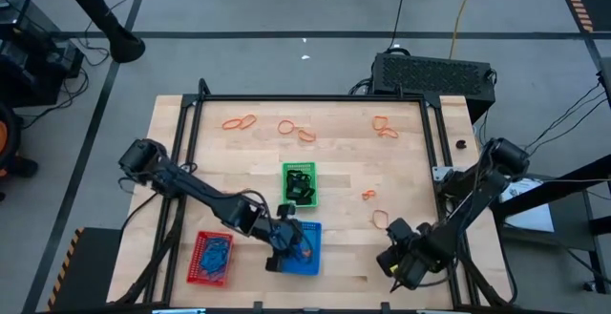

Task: Sort rubber bands into baskets
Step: Put the orange rubberband into the blue bin

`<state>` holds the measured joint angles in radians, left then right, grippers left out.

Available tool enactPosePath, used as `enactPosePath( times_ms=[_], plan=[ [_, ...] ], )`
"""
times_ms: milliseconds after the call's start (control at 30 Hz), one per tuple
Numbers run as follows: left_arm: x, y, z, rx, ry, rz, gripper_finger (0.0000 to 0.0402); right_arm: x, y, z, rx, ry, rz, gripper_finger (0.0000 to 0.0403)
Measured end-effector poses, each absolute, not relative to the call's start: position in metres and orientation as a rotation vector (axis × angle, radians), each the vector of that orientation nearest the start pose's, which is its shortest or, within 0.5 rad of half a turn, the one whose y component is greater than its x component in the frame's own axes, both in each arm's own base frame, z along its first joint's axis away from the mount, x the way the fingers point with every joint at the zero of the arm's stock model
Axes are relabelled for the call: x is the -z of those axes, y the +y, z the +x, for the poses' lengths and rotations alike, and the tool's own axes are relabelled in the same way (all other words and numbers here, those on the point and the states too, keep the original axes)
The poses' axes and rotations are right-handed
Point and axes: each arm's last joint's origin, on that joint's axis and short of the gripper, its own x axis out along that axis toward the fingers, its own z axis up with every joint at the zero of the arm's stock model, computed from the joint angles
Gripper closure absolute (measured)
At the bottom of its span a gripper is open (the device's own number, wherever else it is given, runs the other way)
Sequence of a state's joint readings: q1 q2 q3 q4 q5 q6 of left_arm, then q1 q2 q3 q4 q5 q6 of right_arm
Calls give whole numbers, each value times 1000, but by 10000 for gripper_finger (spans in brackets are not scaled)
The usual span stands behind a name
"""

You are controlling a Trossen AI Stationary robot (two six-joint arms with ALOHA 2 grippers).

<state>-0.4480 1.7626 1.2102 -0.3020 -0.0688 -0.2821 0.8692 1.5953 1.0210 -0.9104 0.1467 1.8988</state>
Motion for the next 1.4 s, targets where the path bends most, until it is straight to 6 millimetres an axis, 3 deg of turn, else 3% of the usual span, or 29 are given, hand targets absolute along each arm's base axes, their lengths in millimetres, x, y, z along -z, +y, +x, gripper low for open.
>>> enactPosePath(
  times_ms=[333, 600, 700, 767, 833, 1000, 1233, 1400],
  plan=[
    [-260, -135, 329, 134, 724, -114, 236, -156, 213, 180, 775, 1344, 629, 277],
    [-276, -123, 327, 83, 660, -225, 236, -140, 218, 180, 777, 1457, 566, 279],
    [-277, -124, 328, 76, 658, -252, 236, -140, 220, 181, 751, 1453, 579, 307],
    [-277, -125, 327, 71, 659, -276, 236, -142, 220, 182, 731, 1454, 599, 352],
    [-276, -125, 327, 72, 662, -279, 236, -146, 220, 182, 714, 1461, 623, 388],
    [-282, -130, 331, 132, 576, -235, 236, -166, 213, 185, 675, 1382, 685, 399],
    [-286, -135, 336, 362, 243, -386, 236, -211, 201, 197, 537, 999, 841, 402],
    [-264, -128, 326, 391, 102, -517, 236, -238, 200, 208, 395, 729, 877, 402]
  ],
)
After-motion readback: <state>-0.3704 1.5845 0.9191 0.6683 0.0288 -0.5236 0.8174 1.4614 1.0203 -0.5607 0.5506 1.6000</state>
